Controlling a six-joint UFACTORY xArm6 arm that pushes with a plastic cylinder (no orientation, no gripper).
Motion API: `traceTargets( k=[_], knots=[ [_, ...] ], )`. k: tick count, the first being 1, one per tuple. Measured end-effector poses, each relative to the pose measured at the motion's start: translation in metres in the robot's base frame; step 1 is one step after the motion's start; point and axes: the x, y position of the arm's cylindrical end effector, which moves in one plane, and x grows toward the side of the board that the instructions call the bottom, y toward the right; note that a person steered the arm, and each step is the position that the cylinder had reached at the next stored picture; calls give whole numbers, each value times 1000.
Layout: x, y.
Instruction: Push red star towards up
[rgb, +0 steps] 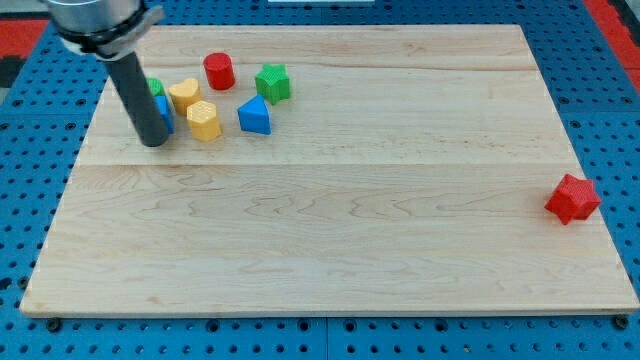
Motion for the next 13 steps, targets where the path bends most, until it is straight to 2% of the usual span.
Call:
traceTargets(
  k=[2,3,4,5,6,7,8,9,11,13],
  knots=[
    [11,13],
    [40,56],
    [78,145],
    [149,203],
    [190,336],
    [195,461],
    [156,530],
    [115,525],
    [70,426],
    [132,456]
  ],
)
